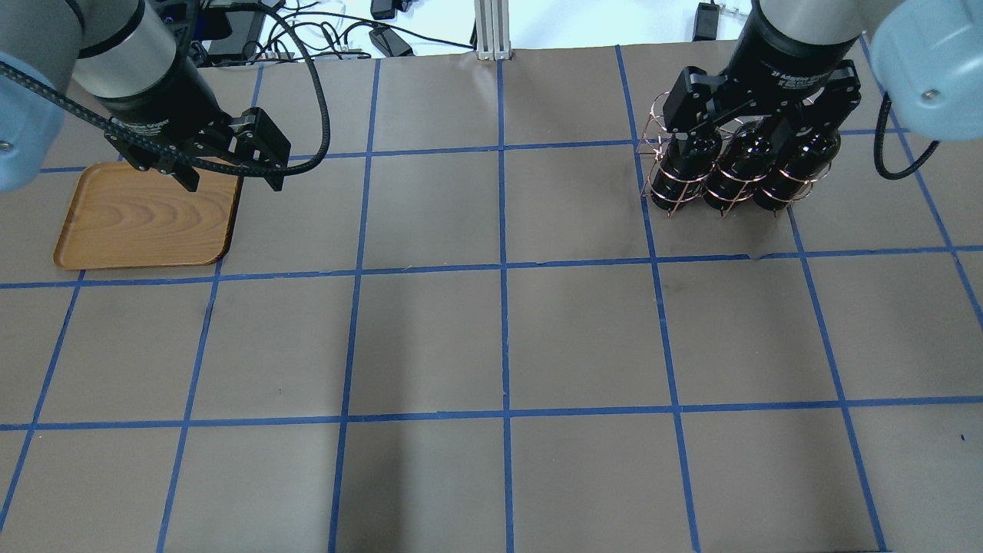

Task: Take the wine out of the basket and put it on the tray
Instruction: 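Lower the right gripper over the wine bottles in the copper rack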

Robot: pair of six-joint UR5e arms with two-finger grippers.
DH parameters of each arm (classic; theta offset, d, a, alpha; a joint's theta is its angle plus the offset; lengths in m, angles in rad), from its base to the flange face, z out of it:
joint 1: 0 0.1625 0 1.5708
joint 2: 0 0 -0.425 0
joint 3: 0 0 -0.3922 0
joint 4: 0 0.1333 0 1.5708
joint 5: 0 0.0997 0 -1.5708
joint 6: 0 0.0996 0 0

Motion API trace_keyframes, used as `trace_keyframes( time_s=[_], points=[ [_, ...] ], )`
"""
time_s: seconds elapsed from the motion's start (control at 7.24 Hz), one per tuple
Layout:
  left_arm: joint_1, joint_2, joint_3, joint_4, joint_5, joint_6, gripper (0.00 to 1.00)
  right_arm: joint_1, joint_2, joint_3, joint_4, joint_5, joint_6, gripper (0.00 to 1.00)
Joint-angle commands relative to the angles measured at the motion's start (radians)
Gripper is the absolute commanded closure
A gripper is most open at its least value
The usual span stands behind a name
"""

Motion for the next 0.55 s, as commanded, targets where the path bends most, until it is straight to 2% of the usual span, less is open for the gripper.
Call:
trace_keyframes(
  time_s=[0.0, 0.14, 0.41],
  points=[
    [0.000, 0.000, 0.000, 0.000, 0.000, 0.000, 0.00, -0.132, 0.109, -0.096, -0.004, 0.001, -0.144, 0.00],
    [0.000, 0.002, 0.000, 0.000, 0.002, 0.002, 0.00, -0.157, 0.167, -0.135, -0.011, 0.010, -0.166, 0.00],
    [0.000, 0.000, 0.000, 0.000, 0.002, 0.000, 0.00, -0.159, 0.259, -0.151, -0.099, 0.011, -0.165, 0.00]
  ],
)
